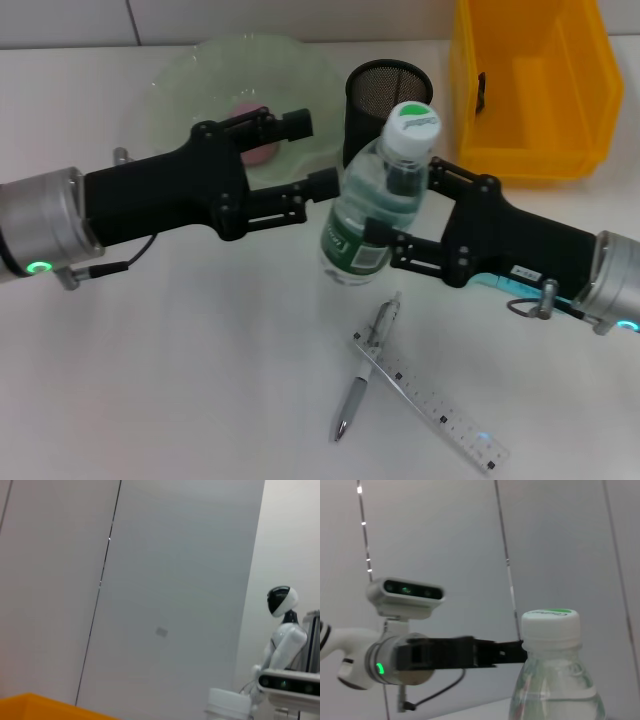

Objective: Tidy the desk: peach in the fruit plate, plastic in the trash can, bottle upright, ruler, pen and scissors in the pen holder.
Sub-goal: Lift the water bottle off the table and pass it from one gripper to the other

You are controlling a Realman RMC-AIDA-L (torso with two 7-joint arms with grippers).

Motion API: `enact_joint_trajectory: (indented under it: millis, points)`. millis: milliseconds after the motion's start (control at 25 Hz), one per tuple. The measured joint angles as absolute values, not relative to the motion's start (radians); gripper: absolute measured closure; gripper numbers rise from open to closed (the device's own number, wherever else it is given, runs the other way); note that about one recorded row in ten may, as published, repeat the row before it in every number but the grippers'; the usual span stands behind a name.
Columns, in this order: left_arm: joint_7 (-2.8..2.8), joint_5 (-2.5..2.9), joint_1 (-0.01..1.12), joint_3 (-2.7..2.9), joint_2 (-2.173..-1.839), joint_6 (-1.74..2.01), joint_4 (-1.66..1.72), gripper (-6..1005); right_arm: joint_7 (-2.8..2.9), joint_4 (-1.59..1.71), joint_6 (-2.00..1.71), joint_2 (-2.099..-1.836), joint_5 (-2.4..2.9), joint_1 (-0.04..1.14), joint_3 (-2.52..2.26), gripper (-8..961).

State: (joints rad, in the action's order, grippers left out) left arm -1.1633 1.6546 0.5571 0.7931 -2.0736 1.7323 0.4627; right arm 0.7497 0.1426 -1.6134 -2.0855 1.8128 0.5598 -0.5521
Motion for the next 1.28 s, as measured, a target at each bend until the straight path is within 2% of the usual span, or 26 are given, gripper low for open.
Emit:
enact_joint_trajectory:
  millis: [440,920,1280]
  points:
    - [-1.087,1.653,0.614,0.835,-2.08,1.641,0.391,331,0.746,0.077,-1.542,-2.091,1.813,0.633,-0.588,213]
    - [-1.068,1.641,0.613,0.829,-2.08,1.631,0.377,338,0.721,0.036,-1.5,-2.092,1.813,0.662,-0.587,222]
    - [-1.06,1.624,0.614,0.832,-2.08,1.62,0.369,483,0.715,0.036,-1.495,-2.092,1.813,0.661,-0.587,229]
